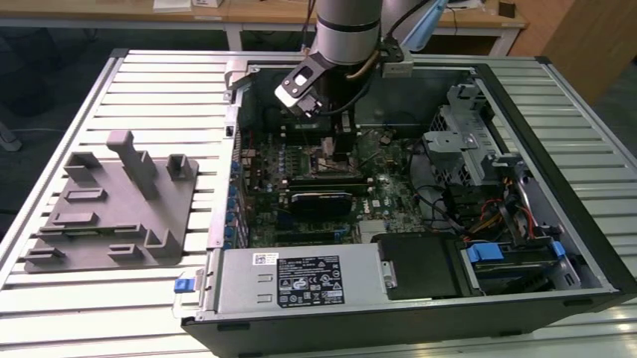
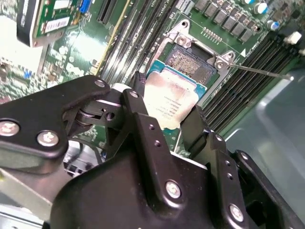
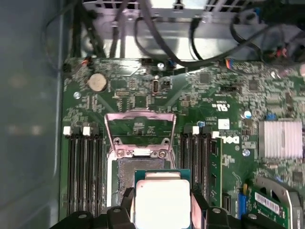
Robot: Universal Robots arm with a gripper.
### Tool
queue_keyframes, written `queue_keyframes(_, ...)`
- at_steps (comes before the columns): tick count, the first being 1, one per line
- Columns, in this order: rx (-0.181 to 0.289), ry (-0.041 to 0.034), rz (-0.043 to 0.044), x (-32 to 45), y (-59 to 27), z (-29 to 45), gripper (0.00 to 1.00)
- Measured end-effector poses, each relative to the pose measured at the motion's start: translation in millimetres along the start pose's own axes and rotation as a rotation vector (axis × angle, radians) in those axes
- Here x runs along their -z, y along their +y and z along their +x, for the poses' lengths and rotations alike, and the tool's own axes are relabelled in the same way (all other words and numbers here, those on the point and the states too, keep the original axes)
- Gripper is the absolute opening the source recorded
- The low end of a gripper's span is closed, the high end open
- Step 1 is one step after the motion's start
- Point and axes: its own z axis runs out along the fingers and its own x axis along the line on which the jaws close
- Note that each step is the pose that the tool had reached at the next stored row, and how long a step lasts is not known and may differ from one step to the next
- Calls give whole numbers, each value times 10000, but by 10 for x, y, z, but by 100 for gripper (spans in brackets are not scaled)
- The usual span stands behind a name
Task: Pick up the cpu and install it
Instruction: 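Place the cpu into insertion slot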
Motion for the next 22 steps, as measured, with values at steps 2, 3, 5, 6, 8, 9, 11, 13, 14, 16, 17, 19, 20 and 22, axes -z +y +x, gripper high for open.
queue_keyframes(2, -27, -1, 1, 0, 0, 0, 55)
queue_keyframes(3, -28, 1, 0, -1, 0, 0, 55)
queue_keyframes(5, -28, 0, 0, -1, 0, 0, 55)
queue_keyframes(6, -28, 2, -1, -3, 0, 0, 55)
queue_keyframes(8, -3, 13, -7, -12, 0, 1, 55)
queue_keyframes(9, 27, 21, -11, -18, 0, 1, 55)
queue_keyframes(11, 84, 49, -15, -33, -2, 2, 55)
queue_keyframes(13, 133, 99, -17, -52, -2, 2, 55)
queue_keyframes(14, 158, 117, -17, -62, -2, 3, 55)
queue_keyframes(16, 196, 138, -18, -83, -3, 3, 55)
queue_keyframes(17, 196, 142, -17, -91, -4, 4, 55)
queue_keyframes(19, 197, 146, -17, -102, -4, 4, 55)
queue_keyframes(20, 196, 149, -17, -107, -4, 4, 55)
queue_keyframes(22, 189, 154, -17, -120, -4, 7, 55)
